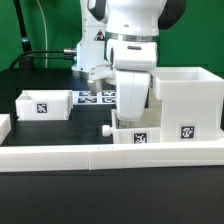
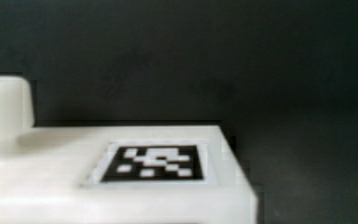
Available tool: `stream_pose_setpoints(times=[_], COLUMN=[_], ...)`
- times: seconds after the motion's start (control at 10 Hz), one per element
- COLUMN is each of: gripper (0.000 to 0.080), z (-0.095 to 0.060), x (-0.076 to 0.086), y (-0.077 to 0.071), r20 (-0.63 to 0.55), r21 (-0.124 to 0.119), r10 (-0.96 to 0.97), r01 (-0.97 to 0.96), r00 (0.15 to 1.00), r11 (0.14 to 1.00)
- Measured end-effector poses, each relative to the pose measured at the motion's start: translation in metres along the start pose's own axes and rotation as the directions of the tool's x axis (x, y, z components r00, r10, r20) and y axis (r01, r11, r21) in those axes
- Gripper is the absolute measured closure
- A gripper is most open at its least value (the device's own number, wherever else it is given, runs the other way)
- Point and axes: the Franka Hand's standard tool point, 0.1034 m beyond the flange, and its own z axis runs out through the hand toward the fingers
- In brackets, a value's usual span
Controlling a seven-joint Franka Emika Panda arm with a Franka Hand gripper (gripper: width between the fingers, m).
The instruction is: Assemble drawer
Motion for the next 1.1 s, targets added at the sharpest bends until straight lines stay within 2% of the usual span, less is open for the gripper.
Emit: stream_pose_setpoints(times=[0.3,0.7,1.0,1.1], gripper=[0.0755,0.0755,0.0749,0.0577], z=[0.0013,0.0006,0.0006,0.0007], x=[-0.0020,-0.0015,-0.0032,-0.0038], y=[-0.0008,0.0013,0.0012,0.0012], r20=[0.004,0.015,0.020,0.020], r21=[0.011,0.005,0.012,0.012], r10=[0.002,-0.066,-0.053,-0.052], r01=[-0.002,0.066,0.053,0.051], r00=[1.000,0.998,0.998,0.998], r11=[1.000,0.998,0.999,0.999])
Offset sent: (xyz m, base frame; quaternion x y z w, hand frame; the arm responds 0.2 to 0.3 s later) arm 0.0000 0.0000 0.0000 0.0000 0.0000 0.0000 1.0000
